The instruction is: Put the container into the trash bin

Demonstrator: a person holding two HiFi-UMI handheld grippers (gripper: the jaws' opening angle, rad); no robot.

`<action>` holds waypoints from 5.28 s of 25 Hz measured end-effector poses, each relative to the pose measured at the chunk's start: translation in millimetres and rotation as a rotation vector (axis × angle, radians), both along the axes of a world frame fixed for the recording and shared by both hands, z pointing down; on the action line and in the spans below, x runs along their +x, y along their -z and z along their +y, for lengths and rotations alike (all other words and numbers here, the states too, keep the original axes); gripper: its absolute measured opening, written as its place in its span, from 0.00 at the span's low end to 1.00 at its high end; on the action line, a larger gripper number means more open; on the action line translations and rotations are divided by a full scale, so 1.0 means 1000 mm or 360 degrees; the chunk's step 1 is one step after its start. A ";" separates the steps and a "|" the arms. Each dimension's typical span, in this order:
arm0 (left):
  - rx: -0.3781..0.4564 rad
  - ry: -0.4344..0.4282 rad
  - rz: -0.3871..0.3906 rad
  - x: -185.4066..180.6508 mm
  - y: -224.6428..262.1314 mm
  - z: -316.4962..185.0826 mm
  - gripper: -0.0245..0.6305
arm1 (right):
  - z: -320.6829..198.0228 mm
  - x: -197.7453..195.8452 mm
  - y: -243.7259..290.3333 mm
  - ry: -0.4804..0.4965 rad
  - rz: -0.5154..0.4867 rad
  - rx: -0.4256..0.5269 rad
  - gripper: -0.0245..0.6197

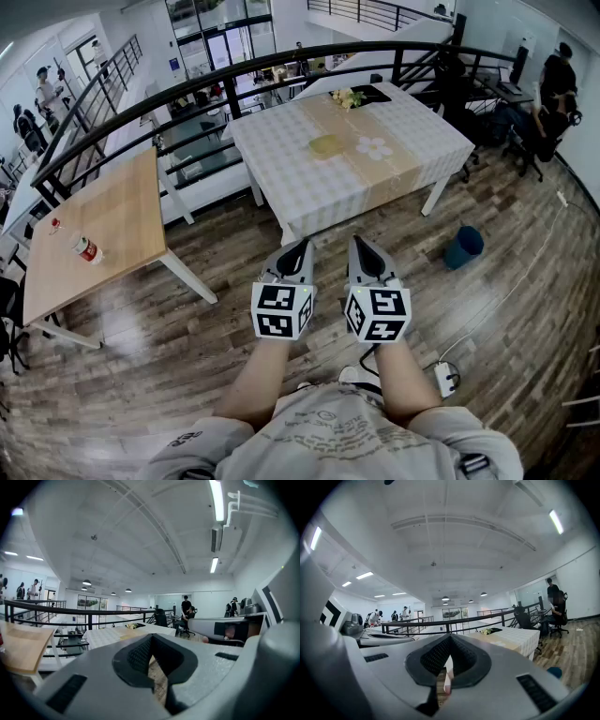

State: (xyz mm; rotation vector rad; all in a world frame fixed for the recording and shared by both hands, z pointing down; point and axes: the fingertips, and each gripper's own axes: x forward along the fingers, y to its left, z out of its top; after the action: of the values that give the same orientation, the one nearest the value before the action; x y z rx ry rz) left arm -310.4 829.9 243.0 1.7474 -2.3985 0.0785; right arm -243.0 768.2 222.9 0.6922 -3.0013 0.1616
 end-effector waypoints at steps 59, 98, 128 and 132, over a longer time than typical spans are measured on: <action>-0.0034 0.0074 0.0126 -0.209 -0.059 -0.257 0.04 | -0.256 -0.193 -0.051 0.0111 0.0005 -0.0072 0.04; -0.0685 -0.0134 0.0116 -0.448 -0.189 -0.480 0.06 | -0.485 -0.365 -0.110 -0.0113 0.0221 -0.0392 0.04; -0.1305 -0.0330 0.0126 -0.495 -0.337 -0.544 0.15 | -0.557 -0.341 -0.155 -0.0302 0.0340 -0.0523 0.04; -0.1341 -0.0359 0.0170 -0.493 -0.343 -0.544 0.14 | -0.560 -0.338 -0.155 -0.0317 0.0343 -0.0531 0.04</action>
State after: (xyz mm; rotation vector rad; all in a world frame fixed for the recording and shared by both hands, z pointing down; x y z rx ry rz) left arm -803.9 286.0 585.7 1.5103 -1.6769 0.8556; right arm -581.4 208.7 377.5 0.9007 -2.6084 0.5438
